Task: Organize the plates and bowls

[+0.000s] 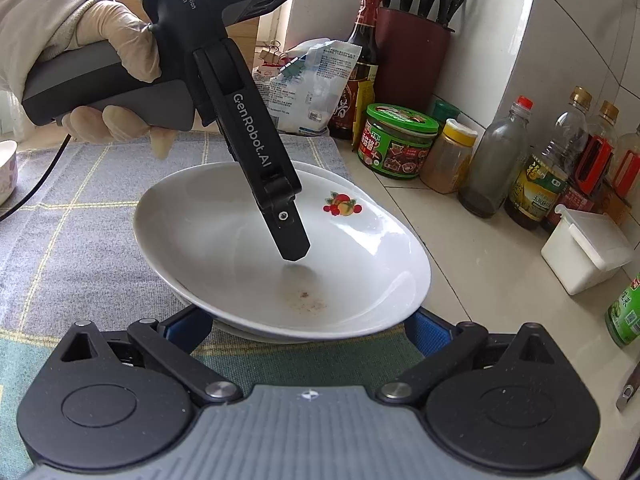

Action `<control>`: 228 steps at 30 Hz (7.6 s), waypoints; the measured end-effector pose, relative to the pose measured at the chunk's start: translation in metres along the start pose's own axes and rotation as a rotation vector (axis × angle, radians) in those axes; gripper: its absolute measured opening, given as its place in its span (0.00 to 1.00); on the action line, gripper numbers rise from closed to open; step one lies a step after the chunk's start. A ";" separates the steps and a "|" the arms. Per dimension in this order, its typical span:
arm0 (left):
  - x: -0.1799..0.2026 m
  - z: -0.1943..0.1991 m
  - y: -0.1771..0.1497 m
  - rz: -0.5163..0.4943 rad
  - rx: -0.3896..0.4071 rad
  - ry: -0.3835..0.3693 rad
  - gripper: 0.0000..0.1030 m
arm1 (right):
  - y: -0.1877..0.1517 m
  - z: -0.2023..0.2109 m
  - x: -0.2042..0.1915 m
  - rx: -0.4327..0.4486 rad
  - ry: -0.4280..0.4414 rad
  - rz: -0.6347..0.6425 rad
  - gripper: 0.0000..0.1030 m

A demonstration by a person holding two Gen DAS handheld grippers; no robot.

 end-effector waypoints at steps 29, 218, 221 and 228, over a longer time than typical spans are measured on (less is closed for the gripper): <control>0.001 0.011 -0.002 -0.047 0.009 0.088 0.91 | -0.002 0.002 -0.007 0.001 0.009 0.043 1.00; 0.016 0.213 -0.439 0.697 0.376 0.343 0.89 | -0.009 0.066 -0.373 0.025 0.689 0.652 0.83; 0.018 0.211 -0.438 0.735 0.385 0.361 0.89 | -0.008 0.067 -0.369 0.027 0.707 0.651 0.83; 0.030 0.211 -0.422 0.756 0.385 0.412 0.89 | -0.007 0.072 -0.353 0.044 0.727 0.663 0.83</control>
Point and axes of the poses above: each gripper's, at about its wrist camera, not at the fingertips, and z roughly against the way its jaws point, x to its right, y to its top, the point moved 3 cm from there along -z, roughly the way its jaws point, and after that the axes turned 5 degrees about -z, right-handed, at the moved point
